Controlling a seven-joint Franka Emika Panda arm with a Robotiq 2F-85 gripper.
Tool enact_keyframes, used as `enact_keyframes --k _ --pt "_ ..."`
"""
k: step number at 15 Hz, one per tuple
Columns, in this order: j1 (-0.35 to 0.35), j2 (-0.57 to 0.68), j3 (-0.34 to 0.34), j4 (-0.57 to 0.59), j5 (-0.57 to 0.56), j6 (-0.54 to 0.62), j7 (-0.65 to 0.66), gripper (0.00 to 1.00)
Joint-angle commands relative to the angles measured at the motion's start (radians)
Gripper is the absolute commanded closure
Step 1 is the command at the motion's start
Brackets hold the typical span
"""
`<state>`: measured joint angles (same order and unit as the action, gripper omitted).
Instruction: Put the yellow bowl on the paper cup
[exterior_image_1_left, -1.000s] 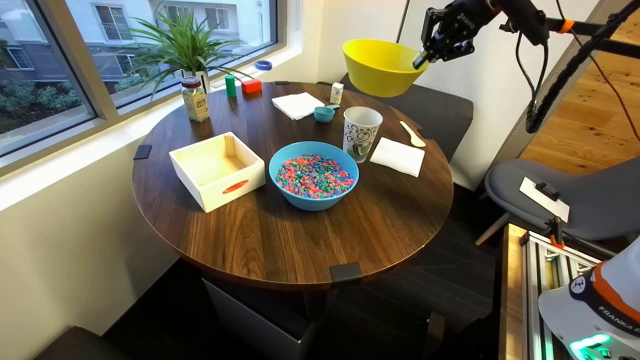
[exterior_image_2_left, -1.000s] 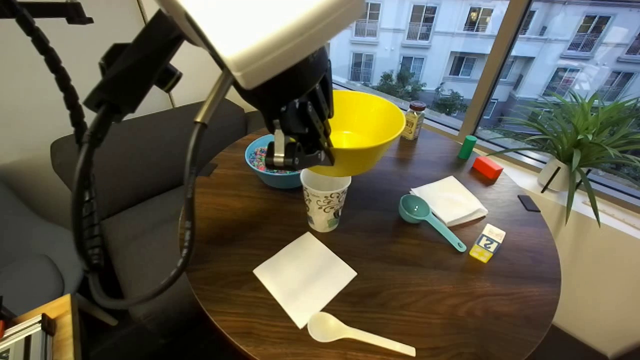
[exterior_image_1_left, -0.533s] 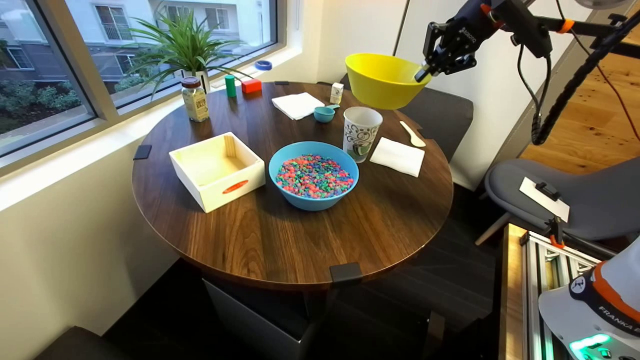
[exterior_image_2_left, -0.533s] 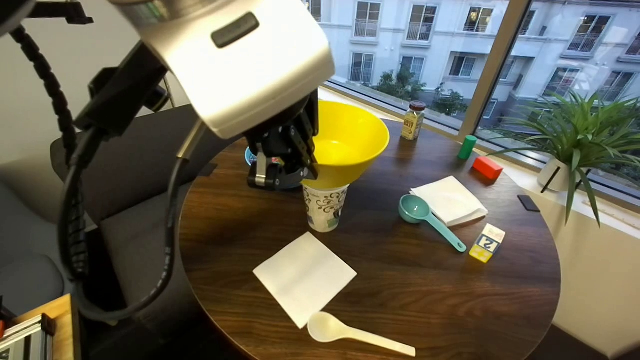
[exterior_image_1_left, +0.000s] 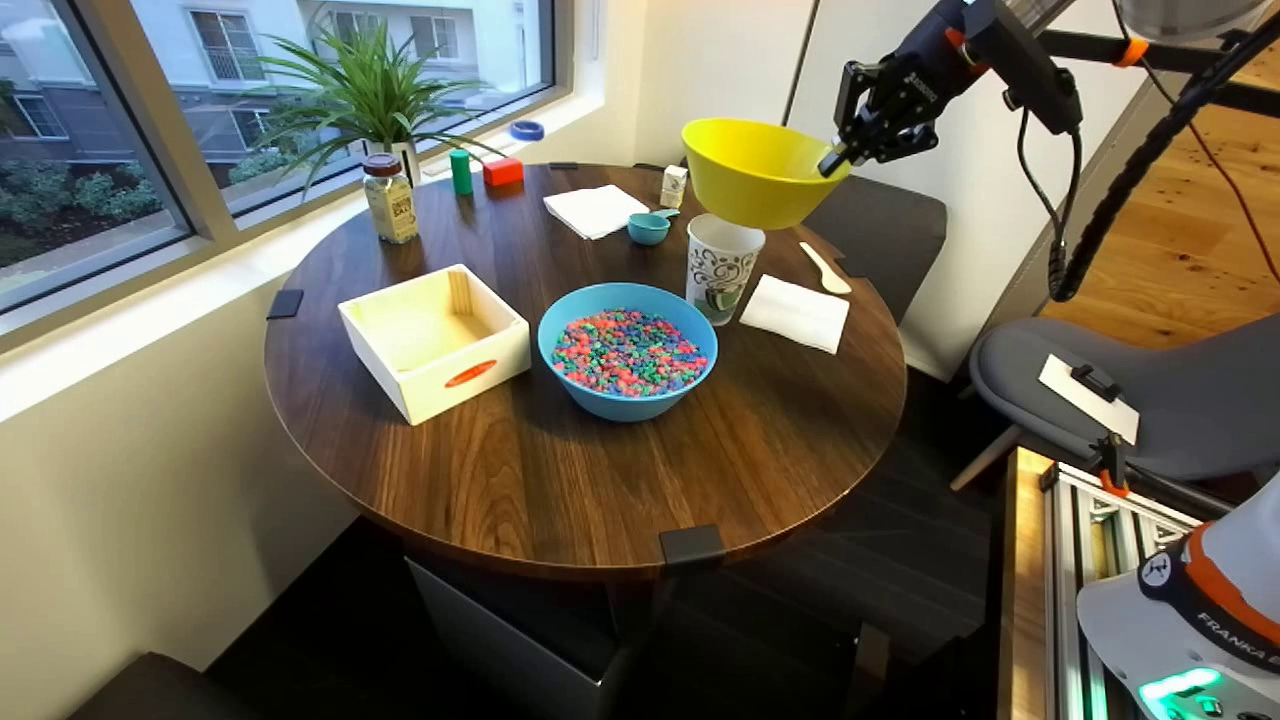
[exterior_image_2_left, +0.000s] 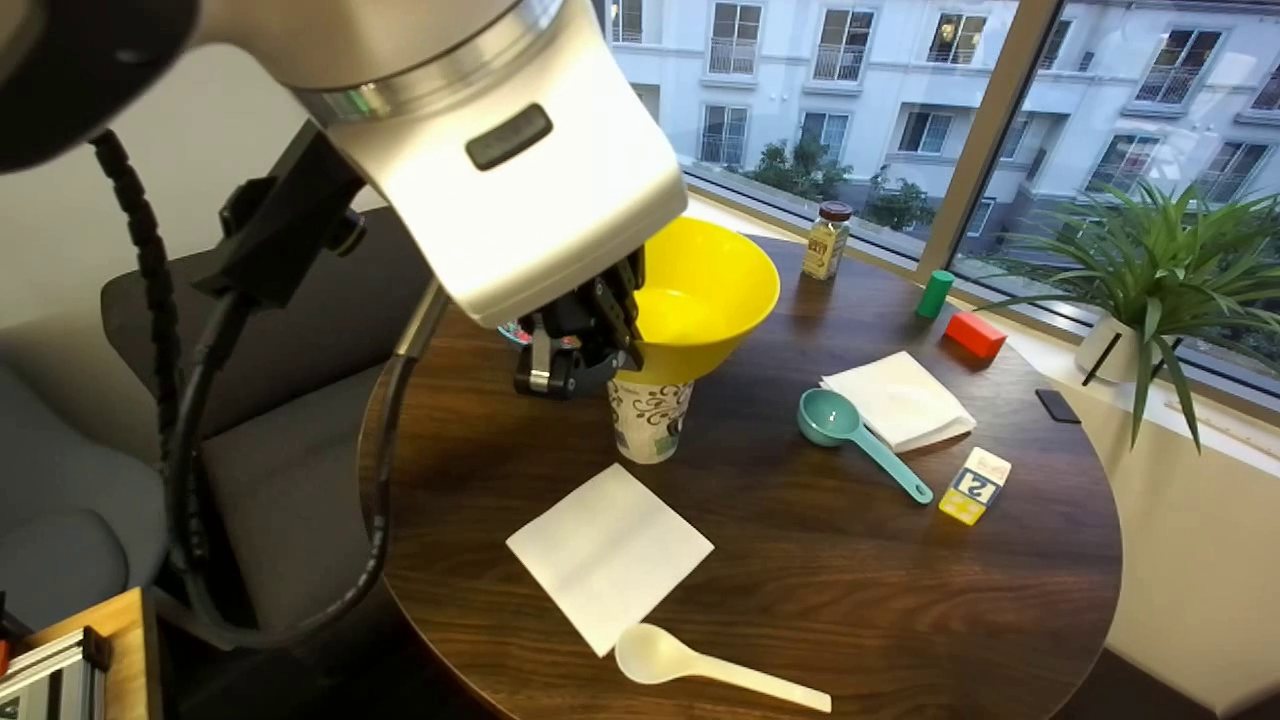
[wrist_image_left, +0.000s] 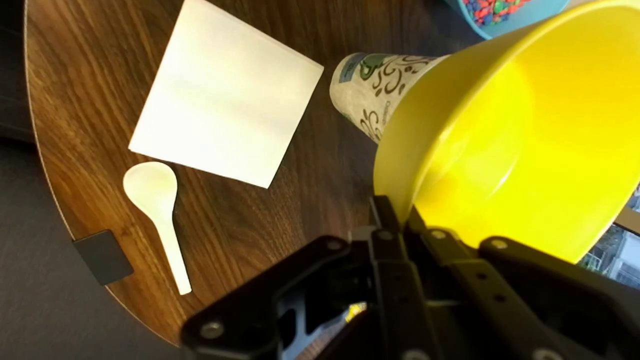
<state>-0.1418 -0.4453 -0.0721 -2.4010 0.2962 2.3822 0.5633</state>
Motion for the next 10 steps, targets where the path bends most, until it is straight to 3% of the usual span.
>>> enact_keyframes --k 1,10 --pt "0.015 0.022 0.010 -0.008 0.039 0.043 -0.035 0.99" --pt "0.029 0.056 0.031 -0.008 0.027 0.069 -0.053 0.99"
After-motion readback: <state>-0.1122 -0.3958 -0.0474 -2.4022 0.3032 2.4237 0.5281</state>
